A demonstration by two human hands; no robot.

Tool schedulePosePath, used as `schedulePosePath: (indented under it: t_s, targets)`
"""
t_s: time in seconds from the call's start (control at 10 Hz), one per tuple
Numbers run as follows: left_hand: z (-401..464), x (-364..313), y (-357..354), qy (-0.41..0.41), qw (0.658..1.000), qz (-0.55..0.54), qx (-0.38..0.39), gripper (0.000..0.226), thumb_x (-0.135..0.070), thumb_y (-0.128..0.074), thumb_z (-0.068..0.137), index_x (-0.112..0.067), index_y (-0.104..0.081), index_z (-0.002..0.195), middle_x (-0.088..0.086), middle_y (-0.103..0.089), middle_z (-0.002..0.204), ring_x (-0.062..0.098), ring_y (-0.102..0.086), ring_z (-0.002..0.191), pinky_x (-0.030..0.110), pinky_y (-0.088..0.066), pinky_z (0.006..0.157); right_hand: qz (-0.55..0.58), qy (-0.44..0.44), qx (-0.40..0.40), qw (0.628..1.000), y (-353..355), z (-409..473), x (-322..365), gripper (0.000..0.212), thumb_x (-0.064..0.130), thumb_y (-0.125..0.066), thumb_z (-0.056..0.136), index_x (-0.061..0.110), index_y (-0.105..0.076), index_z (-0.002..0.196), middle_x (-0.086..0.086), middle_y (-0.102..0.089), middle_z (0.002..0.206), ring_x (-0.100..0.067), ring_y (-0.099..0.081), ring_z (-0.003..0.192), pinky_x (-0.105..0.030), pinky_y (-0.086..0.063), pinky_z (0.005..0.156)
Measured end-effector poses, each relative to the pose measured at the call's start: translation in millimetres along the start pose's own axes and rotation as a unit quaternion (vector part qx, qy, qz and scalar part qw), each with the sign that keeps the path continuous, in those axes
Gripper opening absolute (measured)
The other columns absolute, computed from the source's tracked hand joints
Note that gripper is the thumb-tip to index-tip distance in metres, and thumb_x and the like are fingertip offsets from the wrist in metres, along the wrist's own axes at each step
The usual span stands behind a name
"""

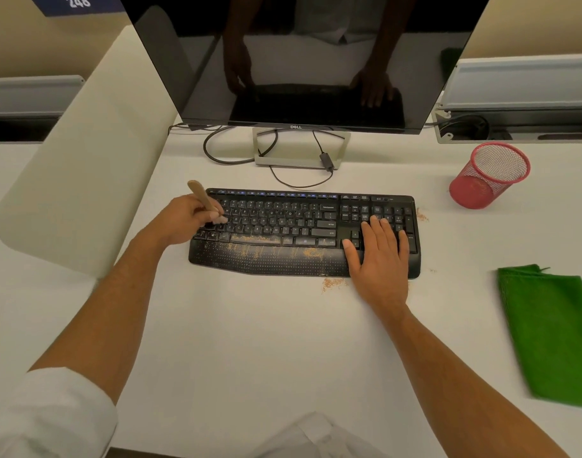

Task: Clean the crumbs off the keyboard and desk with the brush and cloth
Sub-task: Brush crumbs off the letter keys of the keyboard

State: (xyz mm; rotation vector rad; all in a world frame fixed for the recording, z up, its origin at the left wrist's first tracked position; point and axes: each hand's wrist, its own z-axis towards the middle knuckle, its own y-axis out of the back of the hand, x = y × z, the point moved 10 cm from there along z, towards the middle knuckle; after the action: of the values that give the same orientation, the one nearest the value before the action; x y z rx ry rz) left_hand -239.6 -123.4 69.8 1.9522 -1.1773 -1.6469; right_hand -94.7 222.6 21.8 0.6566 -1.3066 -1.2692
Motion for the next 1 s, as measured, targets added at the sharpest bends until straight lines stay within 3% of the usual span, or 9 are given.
schedulePosePath:
  t_s: [0.3,0.4,0.6,0.7,0.8,0.9,1.0]
  targets:
    - [-3,40,36,0.034,0.984,0.171,-0.039,0.013,-0.013,-0.058,0.098,-0.01,-0.07,0.098,0.008,-0.067,0.118,0.026,-0.059,0.106,0.031,-0.04,0.09,-0.001,0.0,0.003,1.0,0,0,0,0.063,0.054,-0.032,0.102,0.011,-0.05,0.144,-0.008,-0.045,0.153,-0.024,-0.032,0.147,-0.046,-0.008,0.125]
    - [-7,33,44,0.037,0.987,0.113,-0.11,0.02,-0.019,-0.055,0.1,-0.008,-0.069,0.109,0.008,-0.068,0.115,0.026,-0.063,0.101,0.035,-0.047,0.088,0.0,-0.001,0.004,1.0,-1,-1,1,0.062,0.054,-0.033,0.102,0.011,-0.05,0.144,-0.008,-0.045,0.153,-0.024,-0.031,0.147,-0.046,-0.008,0.125]
    - [-20,36,39,0.061,0.98,-0.013,-0.188,0.02,-0.027,-0.056,0.099,-0.014,-0.067,0.109,0.008,-0.071,0.104,0.028,-0.067,0.095,0.049,-0.056,0.088,0.002,0.0,0.007,1.0,-1,0,0,0.062,0.054,-0.032,0.103,0.011,-0.05,0.144,-0.008,-0.045,0.154,-0.023,-0.031,0.147,-0.046,-0.008,0.125]
    - [-27,44,36,0.082,0.977,0.001,-0.196,0.016,-0.026,-0.055,0.099,-0.014,-0.066,0.101,0.01,-0.071,0.096,0.029,-0.068,0.089,0.049,-0.057,0.084,0.002,0.0,0.007,1.0,-1,0,0,0.063,0.054,-0.032,0.102,0.011,-0.05,0.144,-0.008,-0.045,0.154,-0.024,-0.031,0.147,-0.046,-0.008,0.125]
    - [-32,54,28,0.136,0.975,0.115,-0.136,0.022,-0.021,-0.053,0.097,-0.003,-0.065,0.093,0.016,-0.07,0.085,0.033,-0.068,0.081,0.044,-0.055,0.078,0.003,-0.001,0.004,1.0,-1,-1,0,0.063,0.054,-0.031,0.102,0.011,-0.05,0.144,-0.008,-0.045,0.153,-0.024,-0.031,0.147,-0.046,-0.008,0.125]
    - [-33,59,24,0.171,0.973,0.126,-0.092,0.017,-0.015,-0.054,0.095,-0.002,-0.065,0.091,0.018,-0.07,0.084,0.031,-0.067,0.079,0.039,-0.053,0.075,0.001,0.0,0.004,1.0,-1,0,0,0.063,0.054,-0.031,0.102,0.011,-0.049,0.144,-0.008,-0.045,0.153,-0.024,-0.031,0.147,-0.046,-0.008,0.125]
    - [-33,55,41,0.143,0.973,0.016,-0.179,0.015,-0.017,-0.055,0.095,-0.007,-0.066,0.095,0.016,-0.071,0.096,0.032,-0.068,0.086,0.045,-0.057,0.084,-0.002,0.001,0.003,1.0,-1,0,1,0.063,0.054,-0.031,0.102,0.01,-0.05,0.144,-0.009,-0.046,0.153,-0.024,-0.032,0.147,-0.047,-0.009,0.125]
